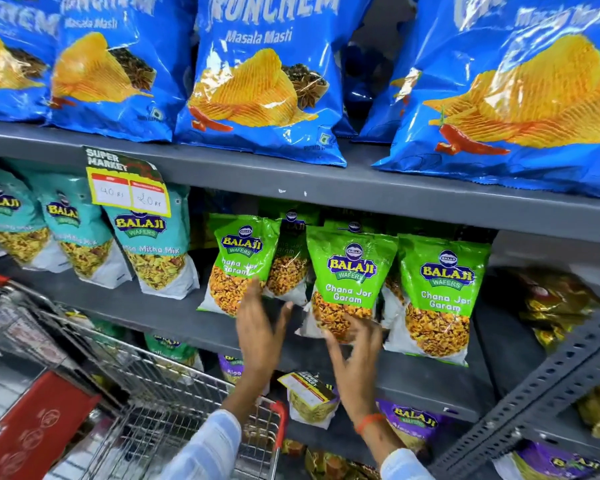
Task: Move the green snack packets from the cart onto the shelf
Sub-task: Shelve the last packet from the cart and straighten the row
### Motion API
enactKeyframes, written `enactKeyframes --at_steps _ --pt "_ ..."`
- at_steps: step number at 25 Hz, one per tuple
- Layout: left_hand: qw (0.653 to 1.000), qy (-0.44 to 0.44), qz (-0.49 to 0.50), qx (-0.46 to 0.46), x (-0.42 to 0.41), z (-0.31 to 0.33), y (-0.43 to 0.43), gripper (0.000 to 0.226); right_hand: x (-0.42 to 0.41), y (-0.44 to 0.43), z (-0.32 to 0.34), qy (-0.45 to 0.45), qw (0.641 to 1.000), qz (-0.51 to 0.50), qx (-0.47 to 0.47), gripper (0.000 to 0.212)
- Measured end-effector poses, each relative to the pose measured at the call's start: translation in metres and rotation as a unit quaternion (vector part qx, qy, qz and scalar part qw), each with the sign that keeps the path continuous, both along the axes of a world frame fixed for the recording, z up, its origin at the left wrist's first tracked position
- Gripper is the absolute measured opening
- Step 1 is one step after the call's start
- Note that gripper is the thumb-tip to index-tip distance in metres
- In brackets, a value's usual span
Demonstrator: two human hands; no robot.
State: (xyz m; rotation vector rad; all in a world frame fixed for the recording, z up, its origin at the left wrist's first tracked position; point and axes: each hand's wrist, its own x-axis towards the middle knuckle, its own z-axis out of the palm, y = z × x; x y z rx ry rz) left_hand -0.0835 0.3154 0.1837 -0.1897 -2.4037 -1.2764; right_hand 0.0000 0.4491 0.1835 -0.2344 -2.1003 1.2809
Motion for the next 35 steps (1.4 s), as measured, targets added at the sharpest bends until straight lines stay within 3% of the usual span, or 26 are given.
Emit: enactKeyframes --at_steps 2,5,9,11,14,16,19,24,29,32,35 --pt "0.998 -0.002 0.059 -0.013 -0.03 0.007 -0.037 0.094 -0.024 -0.028 0.005 -0.042 0.994 0.089 0.048 0.031" --pt "0.99 -0.122 0.044 0.062 -0.073 0.012 -0.082 0.109 -0.077 -0.065 0.007 -0.141 0.97 0.195 0.029 0.047" --pt "0.957 -0.233 -0.079 0.151 -0.093 0.006 -0.102 0.089 -0.125 -0.089 -0.018 -0.238 0.943 0.23 -0.022 0.072" --pt "0.948 -0.236 -0.111 0.182 -0.085 -0.003 -0.101 0.093 -0.118 -0.091 -0.017 -0.22 0.958 0.176 -0.041 0.067" --pt "0.941 -0.203 -0.152 0.225 -0.063 -0.003 -0.08 0.061 -0.104 -0.08 -0.025 -0.192 0.977 0.087 -0.014 0.059" --pt "0.935 -0.196 -0.134 0.263 -0.067 0.006 -0.07 0.049 -0.104 -0.074 -0.029 -0.195 0.976 0.096 -0.023 0.059" --pt "0.925 -0.169 -0.109 0.322 -0.094 0.031 -0.067 0.052 -0.106 -0.07 -0.029 -0.202 0.967 0.137 -0.073 0.056" --pt "0.877 -0.199 -0.093 0.427 -0.125 0.063 -0.066 0.012 -0.101 -0.067 -0.027 -0.188 0.971 0.139 -0.046 0.052" --pt "0.88 -0.172 -0.112 0.428 -0.141 0.077 -0.063 0.022 -0.099 -0.066 -0.023 -0.188 0.97 0.149 -0.032 0.056" --pt "0.889 -0.173 -0.111 0.409 -0.141 0.075 -0.064 0.006 -0.101 -0.065 -0.019 -0.19 0.969 0.153 -0.035 0.056" --pt "0.904 -0.22 -0.108 0.351 -0.115 0.065 -0.064 0.034 -0.104 -0.063 -0.018 -0.197 0.967 0.154 -0.048 0.057"
